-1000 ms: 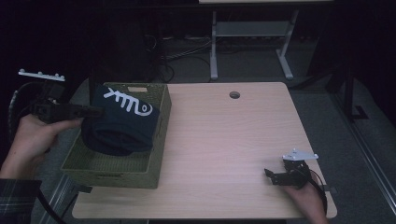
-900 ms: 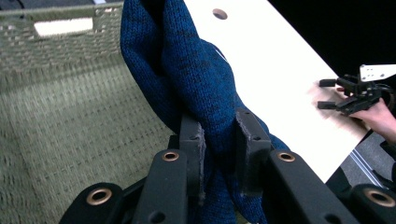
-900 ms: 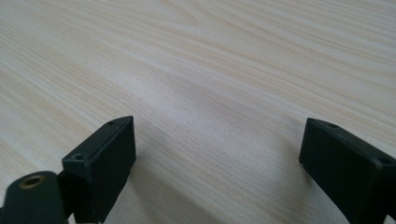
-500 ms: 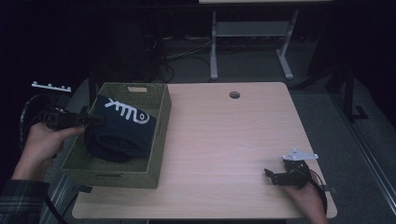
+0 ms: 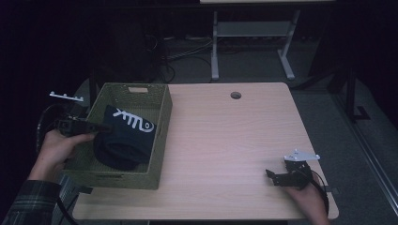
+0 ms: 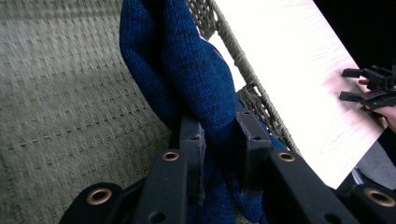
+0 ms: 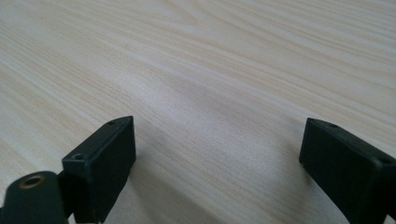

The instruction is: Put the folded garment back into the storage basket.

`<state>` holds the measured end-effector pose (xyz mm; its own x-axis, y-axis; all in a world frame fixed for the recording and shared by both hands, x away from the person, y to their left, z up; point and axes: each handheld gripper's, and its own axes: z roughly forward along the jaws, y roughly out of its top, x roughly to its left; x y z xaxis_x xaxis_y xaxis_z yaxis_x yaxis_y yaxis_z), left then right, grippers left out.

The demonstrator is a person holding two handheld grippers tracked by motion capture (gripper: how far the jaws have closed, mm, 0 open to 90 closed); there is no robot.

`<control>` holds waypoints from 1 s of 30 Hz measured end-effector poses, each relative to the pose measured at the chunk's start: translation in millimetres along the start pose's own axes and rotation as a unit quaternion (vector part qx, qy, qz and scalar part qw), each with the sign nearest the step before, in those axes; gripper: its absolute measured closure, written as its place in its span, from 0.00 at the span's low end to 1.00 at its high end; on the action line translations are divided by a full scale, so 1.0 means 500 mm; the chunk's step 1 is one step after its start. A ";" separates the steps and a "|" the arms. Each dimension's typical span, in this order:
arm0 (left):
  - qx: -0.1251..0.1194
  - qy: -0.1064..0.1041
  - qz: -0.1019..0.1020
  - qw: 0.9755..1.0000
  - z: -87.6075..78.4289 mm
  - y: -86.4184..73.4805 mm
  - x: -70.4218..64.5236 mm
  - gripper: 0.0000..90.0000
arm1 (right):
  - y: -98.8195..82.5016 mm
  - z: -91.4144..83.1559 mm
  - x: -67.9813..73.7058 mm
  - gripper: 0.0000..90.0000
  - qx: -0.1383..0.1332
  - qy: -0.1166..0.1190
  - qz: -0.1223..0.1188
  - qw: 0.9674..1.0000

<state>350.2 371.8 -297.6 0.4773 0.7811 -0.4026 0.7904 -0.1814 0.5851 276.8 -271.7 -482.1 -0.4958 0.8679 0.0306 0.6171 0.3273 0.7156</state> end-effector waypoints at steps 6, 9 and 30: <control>0.020 0.009 -0.001 1.000 0.030 -0.009 0.024 0.84 | 0.000 0.000 0.000 0.12 0.000 -0.001 0.000 1.000; 0.028 0.018 -0.001 0.999 0.039 -0.014 0.036 0.84 | 0.000 0.000 0.000 0.12 0.000 -0.001 0.000 1.000; 0.056 0.115 -0.007 0.992 0.061 -0.045 0.096 0.64 | 0.000 0.000 0.000 0.12 0.000 -0.001 0.000 1.000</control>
<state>367.0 395.3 -351.5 0.3759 0.8975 -0.2306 0.8402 -0.2252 0.4933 276.9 -271.6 -482.3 -0.4939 0.8690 0.0292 0.6171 0.3267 0.7158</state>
